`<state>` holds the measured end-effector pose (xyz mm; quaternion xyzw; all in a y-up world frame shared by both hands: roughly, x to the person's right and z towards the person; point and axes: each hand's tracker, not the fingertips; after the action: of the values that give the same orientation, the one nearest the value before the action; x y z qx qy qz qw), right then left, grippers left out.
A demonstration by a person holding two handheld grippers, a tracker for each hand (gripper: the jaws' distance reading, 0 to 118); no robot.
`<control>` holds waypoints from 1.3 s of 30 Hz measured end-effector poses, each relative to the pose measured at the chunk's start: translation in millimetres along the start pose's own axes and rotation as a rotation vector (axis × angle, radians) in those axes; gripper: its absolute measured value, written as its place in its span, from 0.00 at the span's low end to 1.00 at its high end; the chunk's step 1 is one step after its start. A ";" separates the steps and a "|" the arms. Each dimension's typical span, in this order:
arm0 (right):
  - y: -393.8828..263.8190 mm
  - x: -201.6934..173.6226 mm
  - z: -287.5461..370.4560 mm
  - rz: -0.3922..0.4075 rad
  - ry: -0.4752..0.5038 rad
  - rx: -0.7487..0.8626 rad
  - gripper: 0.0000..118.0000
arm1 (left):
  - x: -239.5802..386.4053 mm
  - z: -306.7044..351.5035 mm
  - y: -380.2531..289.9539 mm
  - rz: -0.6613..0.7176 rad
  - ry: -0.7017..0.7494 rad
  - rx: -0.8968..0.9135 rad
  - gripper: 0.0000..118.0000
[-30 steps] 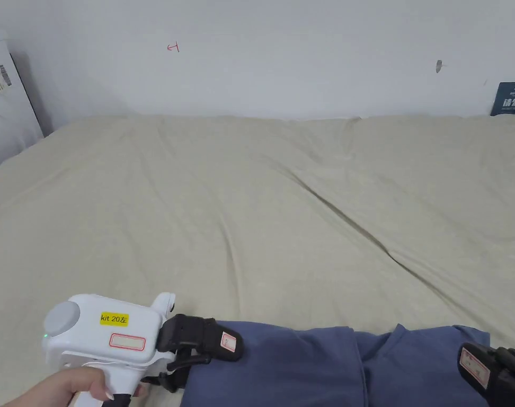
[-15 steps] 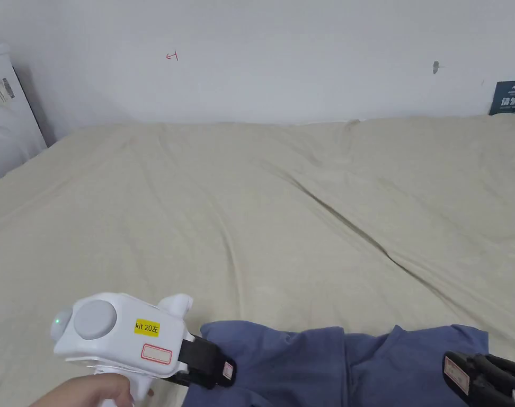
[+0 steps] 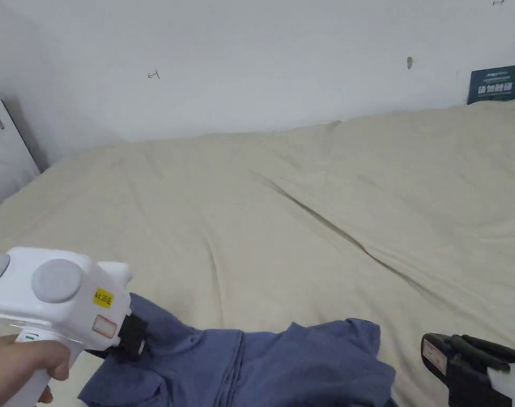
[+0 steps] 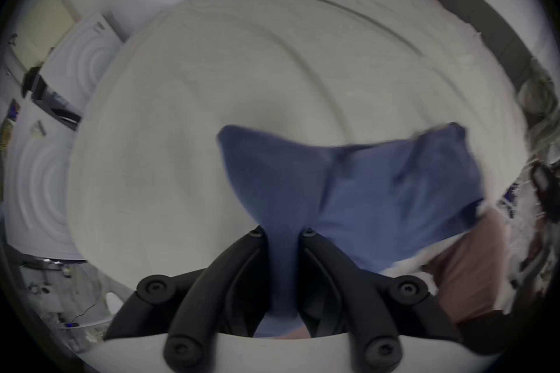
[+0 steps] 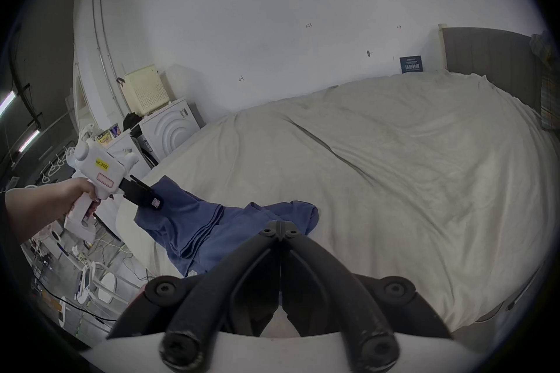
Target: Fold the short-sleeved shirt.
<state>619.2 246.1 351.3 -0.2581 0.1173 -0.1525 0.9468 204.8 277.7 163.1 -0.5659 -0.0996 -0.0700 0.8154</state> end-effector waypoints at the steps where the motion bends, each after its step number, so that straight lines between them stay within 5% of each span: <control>1: -0.1 2.9 2.2 -0.010 0.001 0.000 0.00 | 15.3 0.7 3.4 -0.006 -0.063 -0.005 0.10; 12: 0.0 24.0 29.2 -0.059 -0.049 0.034 0.00 | 215.9 -66.9 56.4 -0.040 -0.492 -0.123 0.11; 16: 0.1 31.1 33.7 -0.064 -0.071 0.032 0.00 | 228.1 -83.4 57.3 -0.008 -0.579 -0.174 0.88; 24: 0.1 52.0 29.0 -0.062 -0.062 0.020 0.00 | 167.4 -21.9 57.3 0.009 -0.459 0.053 0.90; 26: -0.2 55.5 27.1 -0.079 -0.060 0.017 0.00 | 163.9 -21.0 54.4 -0.017 -0.356 0.040 0.85; 27: -0.4 56.4 26.1 -0.086 -0.062 0.016 0.00 | 163.9 -23.4 50.6 -0.044 -0.364 0.060 0.73; 29: -0.8 56.0 24.9 -0.092 -0.067 0.014 0.00 | 170.2 -31.3 44.3 -0.081 -0.419 0.098 0.03; 39: -1.3 48.4 28.2 -0.062 -0.070 -0.006 0.00 | 271.9 -116.8 29.3 -0.226 -0.441 -0.115 0.00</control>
<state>672.2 240.8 368.6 -0.2696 0.0764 -0.1725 0.9443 485.0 178.1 162.5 -0.5983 -0.3335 -0.0410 0.7275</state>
